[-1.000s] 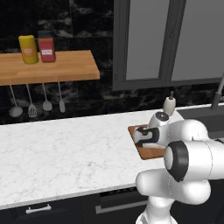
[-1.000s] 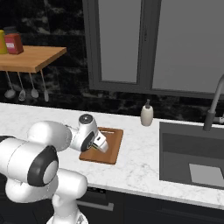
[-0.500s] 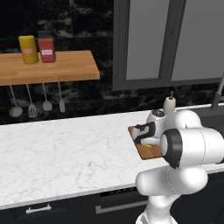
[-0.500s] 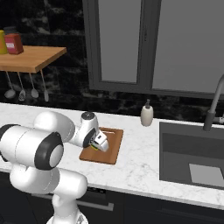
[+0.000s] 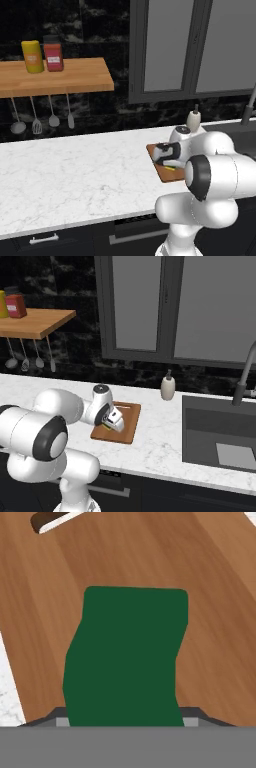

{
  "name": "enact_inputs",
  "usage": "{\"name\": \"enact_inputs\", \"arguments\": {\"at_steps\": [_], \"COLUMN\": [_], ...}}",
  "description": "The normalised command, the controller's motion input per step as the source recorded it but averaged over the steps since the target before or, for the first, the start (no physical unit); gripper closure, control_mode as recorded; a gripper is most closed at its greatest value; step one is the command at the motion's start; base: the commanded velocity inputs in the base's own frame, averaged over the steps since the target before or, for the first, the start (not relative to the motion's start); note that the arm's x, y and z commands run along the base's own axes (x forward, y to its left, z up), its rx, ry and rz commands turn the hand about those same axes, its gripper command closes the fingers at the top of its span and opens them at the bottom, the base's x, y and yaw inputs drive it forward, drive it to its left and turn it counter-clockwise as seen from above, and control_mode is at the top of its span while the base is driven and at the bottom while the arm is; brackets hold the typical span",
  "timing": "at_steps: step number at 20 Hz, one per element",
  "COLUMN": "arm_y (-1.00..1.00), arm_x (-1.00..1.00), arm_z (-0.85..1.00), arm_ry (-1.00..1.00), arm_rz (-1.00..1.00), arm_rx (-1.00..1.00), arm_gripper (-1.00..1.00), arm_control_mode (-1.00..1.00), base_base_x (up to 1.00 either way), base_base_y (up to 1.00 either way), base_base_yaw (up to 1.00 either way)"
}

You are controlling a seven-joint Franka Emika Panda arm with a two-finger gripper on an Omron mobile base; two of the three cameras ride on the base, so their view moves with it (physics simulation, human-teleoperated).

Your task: Pick up the sponge from the counter and clean the cutting board by briefly scrubbing or pressing down on the cutting board. Once finished, release the sponge.

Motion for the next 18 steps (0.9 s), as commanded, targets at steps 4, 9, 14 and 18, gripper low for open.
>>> {"name": "enact_inputs", "arguments": {"at_steps": [4, 9, 14, 18], "arm_y": [0.03, 0.03, 0.08, 0.18], "arm_x": [-0.28, -0.17, -0.5, -0.63], "arm_z": [-0.29, -0.31, -0.4, -0.41], "arm_ry": [0.04, 0.1, 0.14, 0.12], "arm_rz": [0.0, 0.0, 0.01, 0.02], "arm_rx": [0.0, 0.0, 0.0, 0.0], "arm_gripper": [1.0, 1.0, 1.0, 1.0], "arm_control_mode": [-1.0, -1.0, -1.0, -1.0], "base_base_x": [0.0, 0.0, 0.0, 0.0], "base_base_y": [0.0, 0.0, 0.0, 0.0], "base_base_yaw": [0.0, 0.0, 0.0, 0.0]}}
